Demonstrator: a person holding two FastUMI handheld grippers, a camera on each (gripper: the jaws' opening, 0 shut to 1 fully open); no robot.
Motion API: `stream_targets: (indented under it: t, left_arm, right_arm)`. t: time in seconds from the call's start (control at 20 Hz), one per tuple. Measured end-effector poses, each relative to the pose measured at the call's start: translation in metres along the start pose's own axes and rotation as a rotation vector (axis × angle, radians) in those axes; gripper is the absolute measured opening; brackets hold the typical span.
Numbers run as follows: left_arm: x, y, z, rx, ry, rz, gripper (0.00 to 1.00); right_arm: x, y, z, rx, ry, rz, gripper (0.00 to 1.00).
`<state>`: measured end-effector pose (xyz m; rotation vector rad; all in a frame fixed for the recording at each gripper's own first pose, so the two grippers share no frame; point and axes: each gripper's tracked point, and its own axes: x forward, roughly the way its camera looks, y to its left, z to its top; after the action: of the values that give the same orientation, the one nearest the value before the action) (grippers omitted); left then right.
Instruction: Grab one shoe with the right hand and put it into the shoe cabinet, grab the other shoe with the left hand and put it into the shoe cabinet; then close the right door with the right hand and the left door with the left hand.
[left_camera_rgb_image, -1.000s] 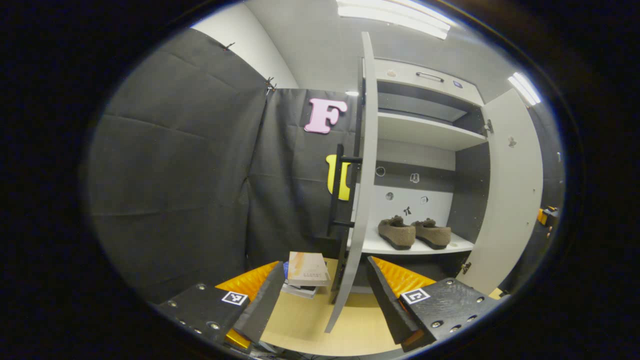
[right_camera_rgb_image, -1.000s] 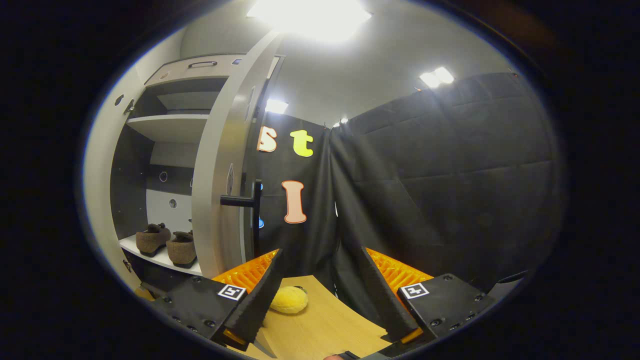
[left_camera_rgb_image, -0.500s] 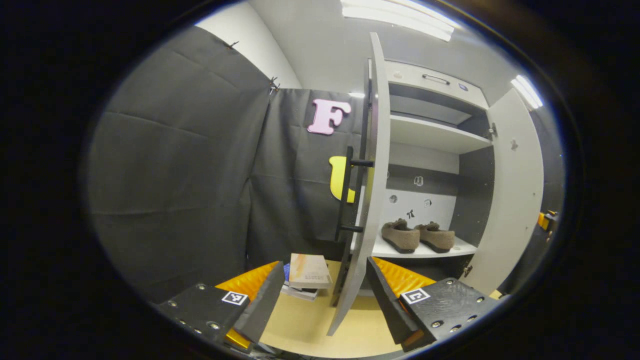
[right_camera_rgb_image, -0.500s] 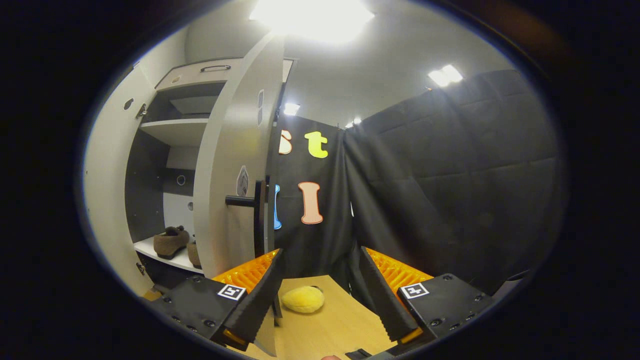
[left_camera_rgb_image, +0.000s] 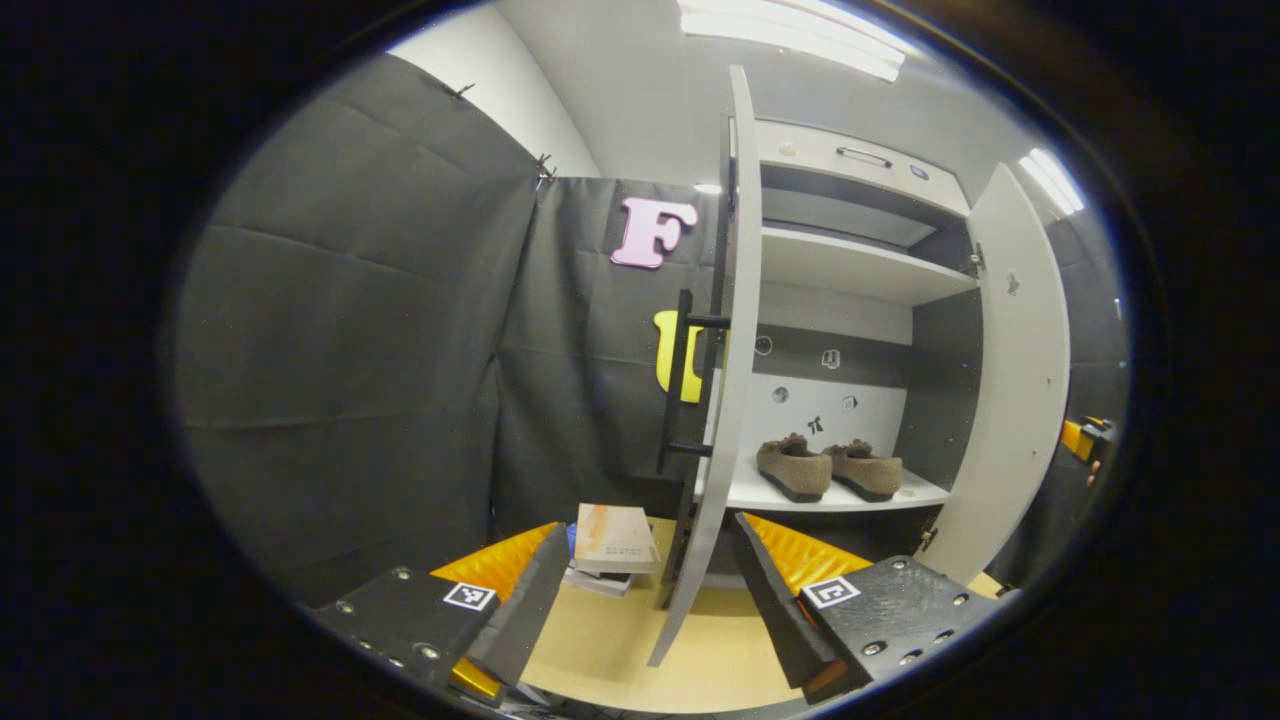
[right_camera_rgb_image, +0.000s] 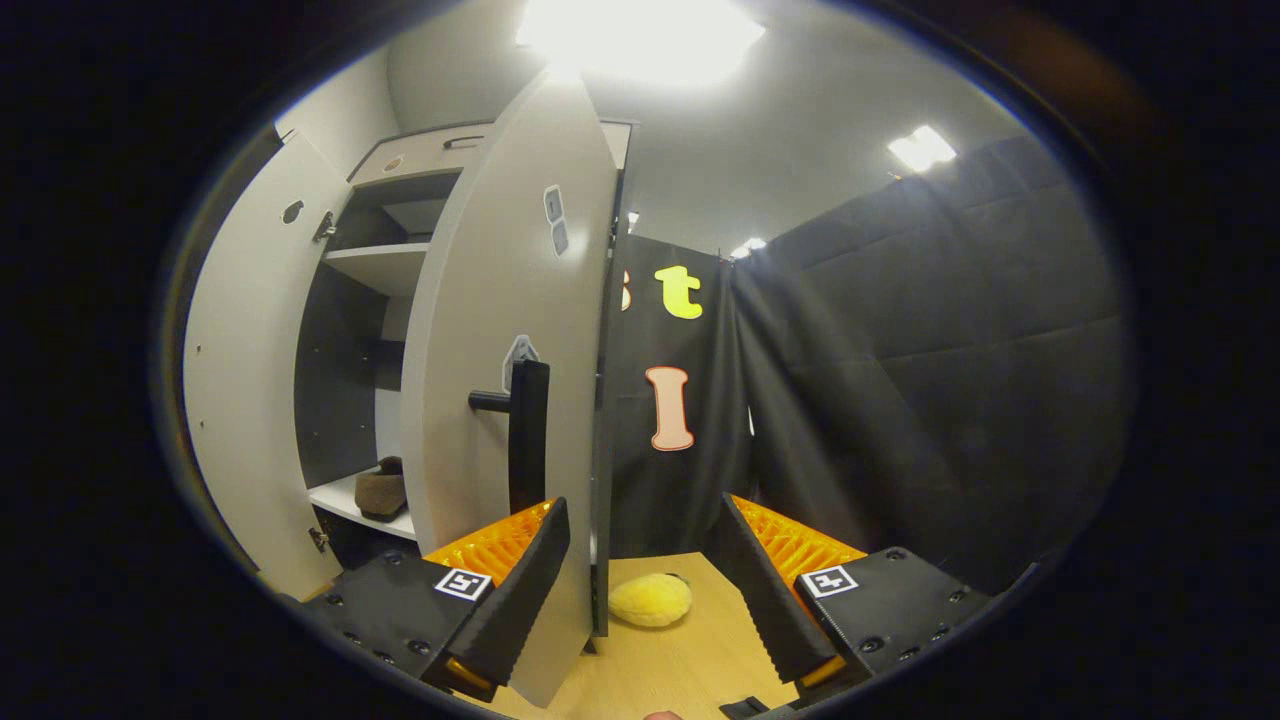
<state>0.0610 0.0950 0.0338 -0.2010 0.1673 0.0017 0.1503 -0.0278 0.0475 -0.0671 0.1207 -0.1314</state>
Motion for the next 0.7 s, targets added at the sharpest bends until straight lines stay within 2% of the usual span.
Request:
stream_targets:
  t: [0.05, 0.1, 0.55, 0.6, 0.7]
  left_arm:
    - [-0.001, 0.001, 0.001, -0.002, -0.001, 0.003, 0.95]
    - [-0.003, 0.001, 0.001, -0.002, -0.001, 0.007, 1.00]
    - [-0.014, 0.012, 0.001, -0.009, -0.004, 0.053, 1.00]
    - [-0.015, 0.013, -0.001, -0.010, -0.003, 0.062, 0.95]
    - [-0.018, 0.018, -0.002, -0.013, -0.001, 0.078, 0.95]
  right_arm:
    - [0.002, 0.006, 0.001, 0.000, -0.002, 0.017, 0.96]
    - [0.003, 0.011, 0.001, 0.000, -0.004, 0.032, 0.96]
    - [0.022, 0.062, 0.004, 0.011, -0.008, 0.162, 0.96]
    - [0.025, 0.069, 0.003, 0.006, -0.009, 0.177, 0.96]
    - [0.033, 0.085, 0.001, 0.002, -0.003, 0.213, 0.97]
